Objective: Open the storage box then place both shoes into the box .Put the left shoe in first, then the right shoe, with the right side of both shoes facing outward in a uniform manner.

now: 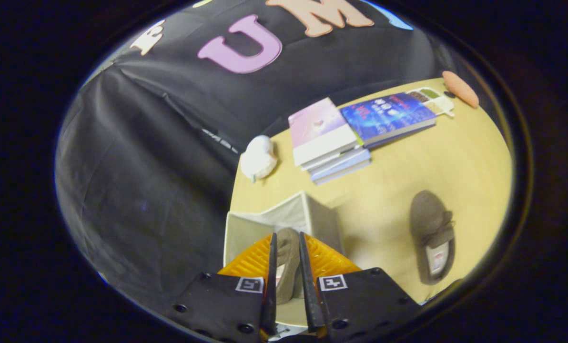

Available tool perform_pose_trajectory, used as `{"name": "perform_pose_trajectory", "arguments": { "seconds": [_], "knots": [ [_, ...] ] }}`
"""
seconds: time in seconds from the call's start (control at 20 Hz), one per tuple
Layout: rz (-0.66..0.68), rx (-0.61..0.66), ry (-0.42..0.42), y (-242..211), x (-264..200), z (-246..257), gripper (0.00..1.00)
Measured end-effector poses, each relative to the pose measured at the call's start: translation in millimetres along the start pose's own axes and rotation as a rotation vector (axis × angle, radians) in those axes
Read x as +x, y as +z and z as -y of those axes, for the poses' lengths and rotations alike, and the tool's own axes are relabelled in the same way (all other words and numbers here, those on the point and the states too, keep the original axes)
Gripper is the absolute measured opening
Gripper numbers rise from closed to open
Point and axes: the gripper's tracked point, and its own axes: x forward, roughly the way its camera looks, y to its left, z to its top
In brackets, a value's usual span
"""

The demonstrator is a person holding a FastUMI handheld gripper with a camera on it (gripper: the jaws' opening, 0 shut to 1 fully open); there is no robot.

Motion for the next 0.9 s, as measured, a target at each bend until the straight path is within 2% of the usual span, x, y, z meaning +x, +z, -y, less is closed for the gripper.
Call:
{"name": "perform_pose_trajectory", "arguments": {
  "seconds": [0.15, 0.3, 0.55, 0.9],
  "knots": [
    [0.06, 0.033, -0.076, 29, -15, 49, 0.28],
    [0.082, 0.057, -0.162, 35, -23, 101, 0.28],
    [0.043, 0.058, -0.304, 11, -28, 183, 0.28],
    [-0.043, 0.082, -0.408, -35, -33, 247, 0.29]
  ]
}}
